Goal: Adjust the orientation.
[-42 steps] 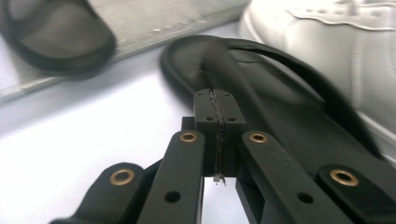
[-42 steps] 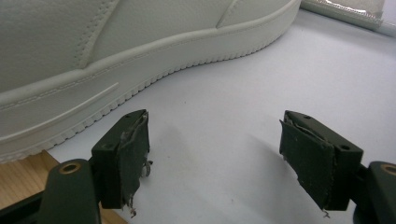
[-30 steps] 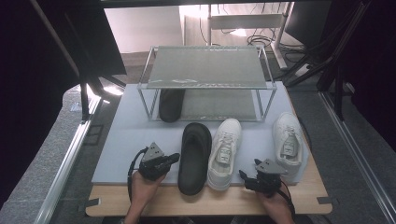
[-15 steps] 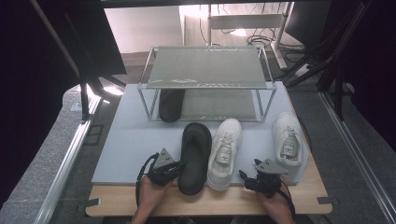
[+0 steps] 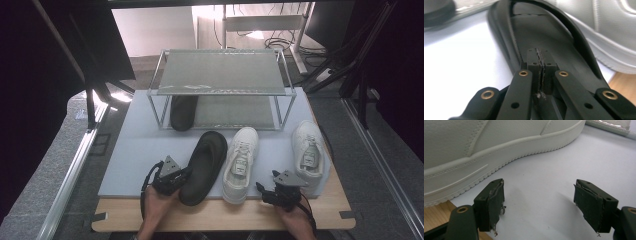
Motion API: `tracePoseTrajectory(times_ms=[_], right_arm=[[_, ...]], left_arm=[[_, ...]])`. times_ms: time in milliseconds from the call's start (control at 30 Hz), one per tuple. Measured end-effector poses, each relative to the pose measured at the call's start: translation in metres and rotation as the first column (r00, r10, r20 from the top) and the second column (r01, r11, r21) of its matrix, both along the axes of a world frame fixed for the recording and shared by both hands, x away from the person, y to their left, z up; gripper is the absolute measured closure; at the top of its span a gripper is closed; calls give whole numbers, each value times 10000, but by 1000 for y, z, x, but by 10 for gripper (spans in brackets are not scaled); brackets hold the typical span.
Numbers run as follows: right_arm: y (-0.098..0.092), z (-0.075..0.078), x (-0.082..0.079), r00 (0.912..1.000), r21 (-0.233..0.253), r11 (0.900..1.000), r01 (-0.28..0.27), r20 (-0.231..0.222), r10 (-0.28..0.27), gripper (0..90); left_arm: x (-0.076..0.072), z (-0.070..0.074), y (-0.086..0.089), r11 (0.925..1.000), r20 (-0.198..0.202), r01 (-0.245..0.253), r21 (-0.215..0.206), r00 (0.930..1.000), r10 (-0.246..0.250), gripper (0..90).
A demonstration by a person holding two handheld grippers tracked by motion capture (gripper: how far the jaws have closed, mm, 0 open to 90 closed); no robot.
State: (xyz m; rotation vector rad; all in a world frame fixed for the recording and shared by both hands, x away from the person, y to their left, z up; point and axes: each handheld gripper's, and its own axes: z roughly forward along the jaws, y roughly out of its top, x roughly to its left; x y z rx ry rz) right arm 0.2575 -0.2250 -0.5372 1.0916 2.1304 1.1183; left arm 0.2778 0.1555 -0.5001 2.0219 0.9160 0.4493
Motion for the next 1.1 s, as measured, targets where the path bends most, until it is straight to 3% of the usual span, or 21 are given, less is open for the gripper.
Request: tracePoseTrajectory(times_ms=[167, 400, 600, 667, 1100], right_arm=[[0, 0, 0, 10000, 1, 10000, -3, -2, 3, 248], [0, 0, 0, 10000, 2, 10000, -3, -3, 3, 248], [0, 0, 0, 10000, -1, 10000, -1, -2, 1, 248], [0, 0, 0, 10000, -1, 10000, 0, -4, 0, 248], [0, 0, 0, 10000, -9, 10000, 16, -1, -16, 247]], left_arm=[[6, -1, 10, 9992, 111, -390, -24, 9992, 390, 879], [4, 6, 14, 9986, 145, -336, -398, 9993, 342, 869], [4, 15, 21, 9965, 427, -603, -585, 9971, 629, 761], [7, 14, 22, 9956, 332, -662, -668, 9971, 685, 738], [29, 8, 6, 9975, -213, -681, -182, 9975, 677, 687]])
